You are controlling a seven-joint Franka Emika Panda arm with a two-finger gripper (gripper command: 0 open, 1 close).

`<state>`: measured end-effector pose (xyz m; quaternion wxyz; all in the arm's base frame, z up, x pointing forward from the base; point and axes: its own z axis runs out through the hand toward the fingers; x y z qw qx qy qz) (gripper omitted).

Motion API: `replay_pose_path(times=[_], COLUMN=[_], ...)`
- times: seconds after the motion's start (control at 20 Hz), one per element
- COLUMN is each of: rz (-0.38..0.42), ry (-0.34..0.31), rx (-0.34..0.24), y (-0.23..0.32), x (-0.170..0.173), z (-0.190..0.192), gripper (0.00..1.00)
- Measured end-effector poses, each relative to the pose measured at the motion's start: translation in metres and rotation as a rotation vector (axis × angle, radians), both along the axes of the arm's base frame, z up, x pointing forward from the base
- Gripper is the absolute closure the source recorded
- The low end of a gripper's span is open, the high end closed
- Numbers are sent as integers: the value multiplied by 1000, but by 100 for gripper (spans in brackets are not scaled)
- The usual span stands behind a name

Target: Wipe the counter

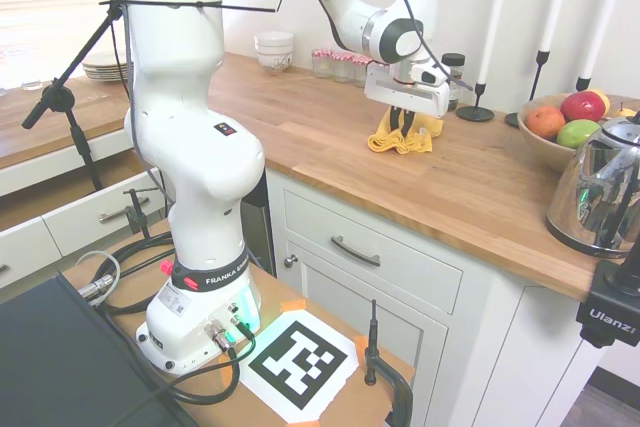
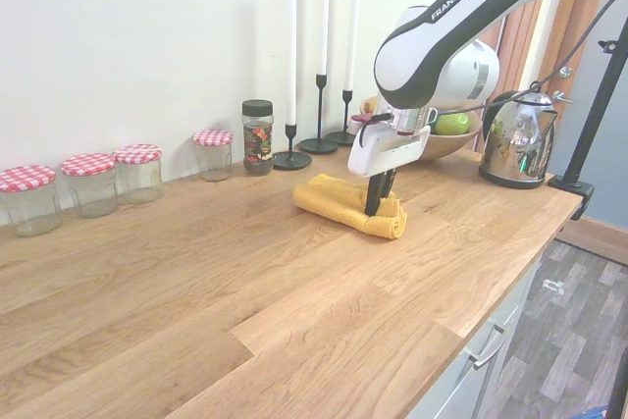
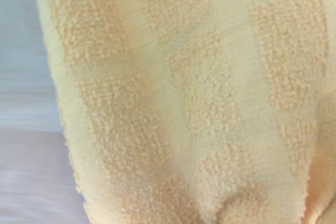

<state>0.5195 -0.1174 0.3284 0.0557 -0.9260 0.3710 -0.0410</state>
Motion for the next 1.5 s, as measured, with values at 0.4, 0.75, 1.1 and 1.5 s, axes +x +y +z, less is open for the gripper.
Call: replay_pose_path(times=[0.4,0.75,1.1,1.5], rz=[-54,-106,-120,-109], ry=[-21,-36,-24,-19], rx=[17,8,7,-7], y=[-58,-110,-124,-125], x=[-14,-27,-29,-30], z=[-2,-1,0,0], gripper=[100,100,0,0])
